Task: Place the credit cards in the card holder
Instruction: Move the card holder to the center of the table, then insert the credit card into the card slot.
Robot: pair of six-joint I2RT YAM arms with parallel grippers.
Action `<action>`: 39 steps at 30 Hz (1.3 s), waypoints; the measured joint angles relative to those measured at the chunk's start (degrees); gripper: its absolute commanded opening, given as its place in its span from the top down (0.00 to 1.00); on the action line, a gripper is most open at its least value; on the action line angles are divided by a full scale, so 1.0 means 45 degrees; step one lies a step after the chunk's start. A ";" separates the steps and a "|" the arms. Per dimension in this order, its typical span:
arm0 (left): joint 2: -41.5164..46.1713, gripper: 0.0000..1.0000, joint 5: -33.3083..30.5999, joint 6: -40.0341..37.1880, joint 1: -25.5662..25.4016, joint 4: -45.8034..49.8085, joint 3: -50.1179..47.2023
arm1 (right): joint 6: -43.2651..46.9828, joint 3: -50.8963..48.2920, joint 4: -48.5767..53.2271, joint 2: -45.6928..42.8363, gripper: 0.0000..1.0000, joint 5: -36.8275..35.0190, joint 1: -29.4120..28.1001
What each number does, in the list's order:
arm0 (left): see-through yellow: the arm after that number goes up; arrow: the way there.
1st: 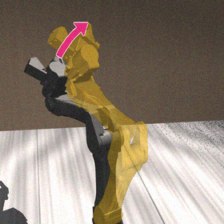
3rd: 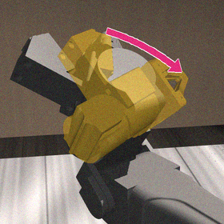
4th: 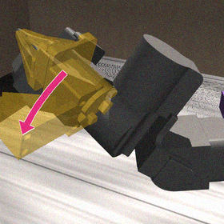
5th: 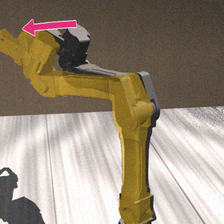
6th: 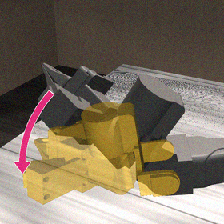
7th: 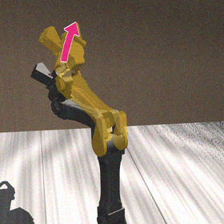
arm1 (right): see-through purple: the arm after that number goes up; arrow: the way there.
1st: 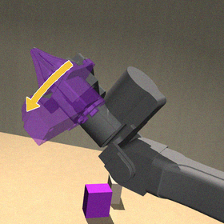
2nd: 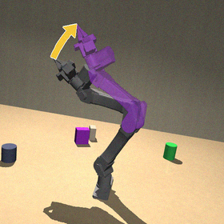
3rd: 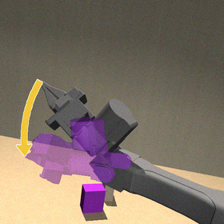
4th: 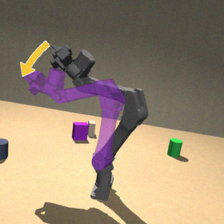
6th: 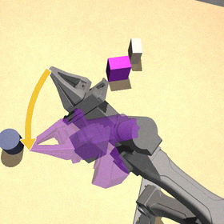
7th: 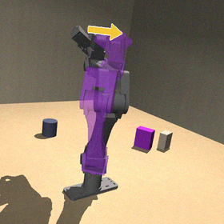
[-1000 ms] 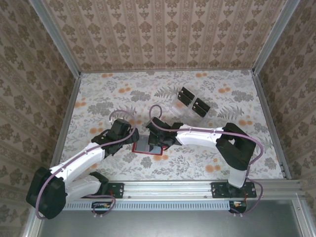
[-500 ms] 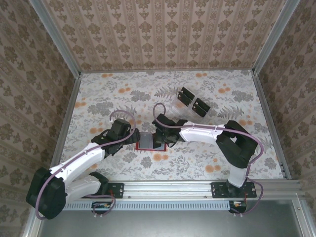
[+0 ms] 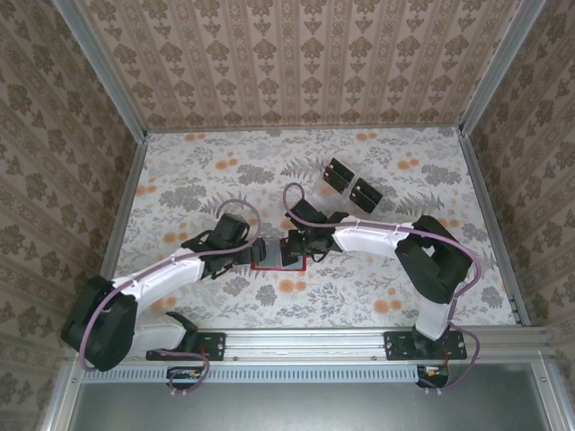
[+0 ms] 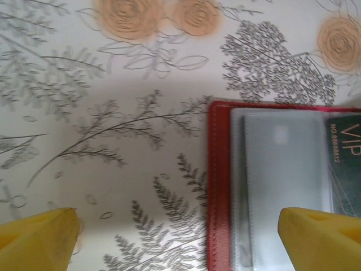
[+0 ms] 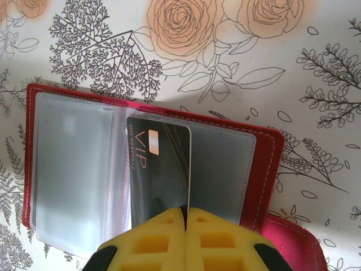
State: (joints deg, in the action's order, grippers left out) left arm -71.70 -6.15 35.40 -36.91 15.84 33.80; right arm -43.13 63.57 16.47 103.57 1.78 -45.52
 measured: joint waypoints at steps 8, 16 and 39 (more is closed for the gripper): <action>-0.1229 0.00 -0.0165 -0.0593 -0.0792 -0.0165 0.0588 | 0.0219 -0.0262 -0.0384 0.0000 1.00 0.0525 0.0316; -0.1865 0.00 -0.0593 -0.0840 -0.0879 -0.0189 0.0665 | 0.0204 -0.0316 -0.0670 0.0000 1.00 0.0801 0.0345; -0.1875 0.00 -0.1982 -0.0539 -0.0695 0.0879 0.0651 | -0.0641 -0.2098 -0.3701 -0.1724 1.00 0.1705 0.0578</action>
State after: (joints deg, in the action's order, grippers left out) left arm -80.14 -15.07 32.97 -40.03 19.79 36.73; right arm -46.02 54.13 -0.19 95.81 9.45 -42.92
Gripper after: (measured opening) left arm 0.997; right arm 0.043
